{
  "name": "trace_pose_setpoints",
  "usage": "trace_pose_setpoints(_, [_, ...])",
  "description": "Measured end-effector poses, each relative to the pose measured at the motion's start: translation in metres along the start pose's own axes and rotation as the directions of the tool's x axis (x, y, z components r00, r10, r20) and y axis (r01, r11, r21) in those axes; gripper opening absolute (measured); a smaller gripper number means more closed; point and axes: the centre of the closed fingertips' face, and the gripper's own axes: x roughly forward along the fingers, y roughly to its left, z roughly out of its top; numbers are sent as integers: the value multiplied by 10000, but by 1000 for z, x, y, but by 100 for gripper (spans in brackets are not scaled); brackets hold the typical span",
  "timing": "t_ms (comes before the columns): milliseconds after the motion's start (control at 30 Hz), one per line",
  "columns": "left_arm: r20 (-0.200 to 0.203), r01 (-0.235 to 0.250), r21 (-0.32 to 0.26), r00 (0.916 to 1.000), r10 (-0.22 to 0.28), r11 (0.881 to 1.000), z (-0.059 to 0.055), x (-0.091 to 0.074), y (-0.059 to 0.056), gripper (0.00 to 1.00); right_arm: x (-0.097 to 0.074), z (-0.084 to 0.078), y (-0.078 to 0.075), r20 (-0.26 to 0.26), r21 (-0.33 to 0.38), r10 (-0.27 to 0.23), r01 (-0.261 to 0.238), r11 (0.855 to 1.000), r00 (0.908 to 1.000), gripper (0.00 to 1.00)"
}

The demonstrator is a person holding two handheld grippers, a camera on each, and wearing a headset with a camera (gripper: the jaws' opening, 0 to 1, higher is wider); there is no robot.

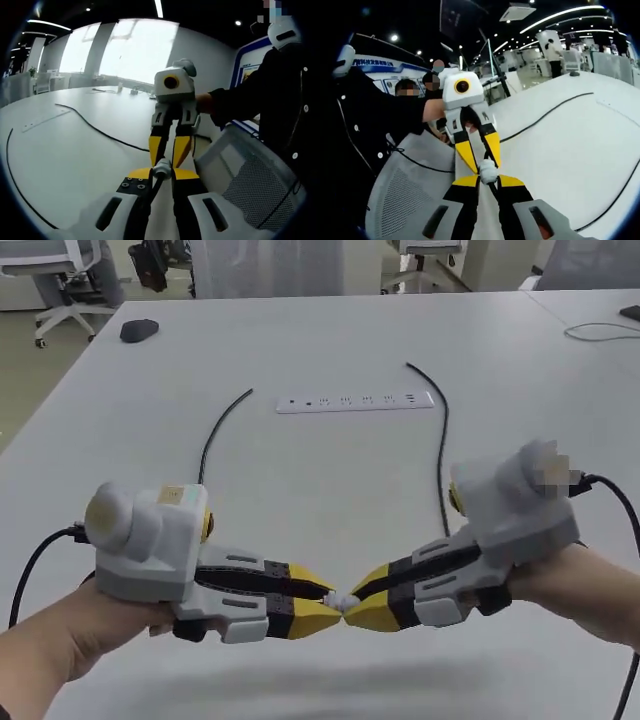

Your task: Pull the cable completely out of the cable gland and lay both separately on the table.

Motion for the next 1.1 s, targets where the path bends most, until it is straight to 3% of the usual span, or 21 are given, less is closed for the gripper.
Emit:
trace_pose_setpoints(300, [-25, 69, 485, 10000, -68, 9988, 0, -1, -1, 15, 1, 1, 4, 106, 693, 272, -279, 9972, 9996, 8])
trace_pose_setpoints(467, [-24, 30, 92, 10000, -30, 10000, 0, -1, 0, 15, 2, 1, 5, 31, -713, -150, 152, 9973, 9999, 7])
trace_pose_setpoints(600, [-69, -15, -6, 10000, 15, 10000, -1, 0, 0, 15, 1, 0, 4, -18, -1164, -280, 276, 9928, 9996, 7])
trace_pose_setpoints(700, [-128, -60, -381, 9999, 55, 9993, -2, 0, 0, 15, 2, -1, 3, -78, -2044, -442, 417, 9780, 9990, 7])
trace_pose_setpoints(833, [-108, -77, -782, 9999, 69, 9969, -3, 0, 1, 15, 2, -1, 4, -50, -2521, -543, 512, 9663, 9985, 7])
trace_pose_setpoints(967, [-104, -177, -1271, 9998, 165, 9917, -4, 0, 1, 15, 2, -1, 3, -94, -3420, -826, 744, 9367, 9965, 7])
trace_pose_setpoints(1067, [-100, -177, -1331, 9998, 165, 9909, -5, 0, 1, 15, 3, -2, 3, -218, -3962, -994, 827, 9144, 9948, 7])
trace_pose_setpoints(1100, [-113, -168, -1296, 9998, 155, 9914, -5, 0, 0, 15, 3, -2, 4, -243, -3874, -965, 796, 9185, 9950, 7])
